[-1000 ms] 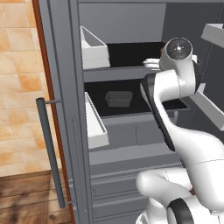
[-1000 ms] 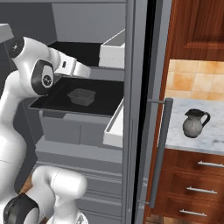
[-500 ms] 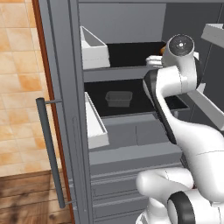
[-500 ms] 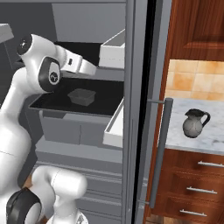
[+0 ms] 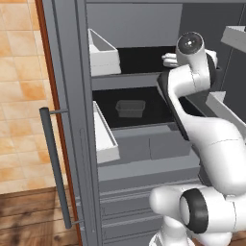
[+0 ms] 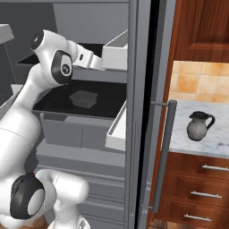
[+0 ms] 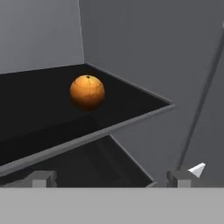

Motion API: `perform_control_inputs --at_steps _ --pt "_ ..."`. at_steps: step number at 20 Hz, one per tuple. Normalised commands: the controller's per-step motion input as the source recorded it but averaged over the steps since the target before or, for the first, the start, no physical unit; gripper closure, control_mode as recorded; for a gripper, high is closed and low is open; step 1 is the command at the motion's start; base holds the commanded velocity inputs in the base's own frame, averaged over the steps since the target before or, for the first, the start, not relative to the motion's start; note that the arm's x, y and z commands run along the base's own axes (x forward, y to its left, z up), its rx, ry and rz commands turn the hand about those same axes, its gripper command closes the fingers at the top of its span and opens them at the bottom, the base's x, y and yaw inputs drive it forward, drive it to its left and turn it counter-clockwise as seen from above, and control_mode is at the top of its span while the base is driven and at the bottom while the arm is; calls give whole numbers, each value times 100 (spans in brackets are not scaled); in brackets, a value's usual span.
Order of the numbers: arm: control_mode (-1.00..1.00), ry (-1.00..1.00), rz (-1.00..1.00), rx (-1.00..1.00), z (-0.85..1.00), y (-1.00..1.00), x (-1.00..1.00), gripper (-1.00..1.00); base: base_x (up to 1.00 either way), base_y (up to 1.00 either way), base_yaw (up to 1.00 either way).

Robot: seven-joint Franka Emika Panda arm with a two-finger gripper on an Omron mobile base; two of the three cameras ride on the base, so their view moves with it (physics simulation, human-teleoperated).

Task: Move the tupperware and orange from the top shelf to the second highest shelf to make space. Then, place the pitcher from the counter on the cleared top shelf.

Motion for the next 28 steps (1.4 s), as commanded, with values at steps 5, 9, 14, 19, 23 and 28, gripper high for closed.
perform_control_inputs --at_steps 5,9,14,19,23,28 --pt "-100 0 -8 0 4 -19 44 -100 0 0 0" --pt "-100 0 -1 0 0 -18 35 -100 0 0 0" --pt "-100 0 0 2 0 -28 37 -100 0 0 0" --pt "-100 0 0 3 0 -14 35 -100 0 0 0" --pt "-100 0 0 1 0 -3 33 -100 0 0 0" --pt "-100 0 0 0 -5 0 29 -100 0 0 0"
